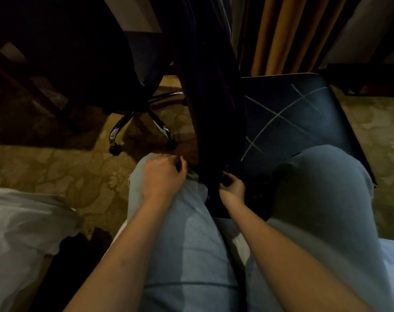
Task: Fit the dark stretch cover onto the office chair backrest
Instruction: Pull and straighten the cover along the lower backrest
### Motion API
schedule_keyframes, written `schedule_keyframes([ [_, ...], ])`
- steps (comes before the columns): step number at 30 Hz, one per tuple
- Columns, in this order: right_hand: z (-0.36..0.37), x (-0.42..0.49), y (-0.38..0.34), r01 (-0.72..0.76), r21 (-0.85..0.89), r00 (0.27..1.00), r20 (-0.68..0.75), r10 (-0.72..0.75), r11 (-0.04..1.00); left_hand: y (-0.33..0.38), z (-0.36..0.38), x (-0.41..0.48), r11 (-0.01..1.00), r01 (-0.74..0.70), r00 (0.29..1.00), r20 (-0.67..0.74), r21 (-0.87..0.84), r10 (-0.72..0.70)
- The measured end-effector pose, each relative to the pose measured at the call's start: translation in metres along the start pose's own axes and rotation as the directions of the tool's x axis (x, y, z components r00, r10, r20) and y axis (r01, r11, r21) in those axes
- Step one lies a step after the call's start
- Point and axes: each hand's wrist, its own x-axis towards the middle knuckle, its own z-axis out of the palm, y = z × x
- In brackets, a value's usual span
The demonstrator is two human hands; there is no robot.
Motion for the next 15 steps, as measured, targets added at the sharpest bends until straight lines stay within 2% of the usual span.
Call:
schedule_keyframes([
  [5, -0.013, -0.002, -0.011, -0.008, 0.170, 0.999, -0.038, 0.015, 0.985, 0.001, -0.002, -0.002, 1.000, -0.012, 1.000, -0.001, -0.004, 0.012],
  [9, -0.024, -0.010, -0.018, 0.074, 0.279, 0.997, -0.035, -0.066, 0.958, 0.000, -0.002, -0.004, 1.000, 0.006, 1.000, 0.026, -0.022, -0.005],
  [11, -0.023, -0.012, -0.017, 0.100, 0.228, 0.995, -0.033, -0.095, 0.968, -0.001, -0.002, -0.004, 1.000, 0.001, 1.000, 0.020, -0.022, -0.001],
  [15, -0.012, -0.010, -0.009, 0.133, -0.016, 0.991, -0.013, -0.133, 0.991, 0.000, -0.001, -0.003, 1.000, 0.009, 1.000, 0.014, -0.020, -0.009],
])
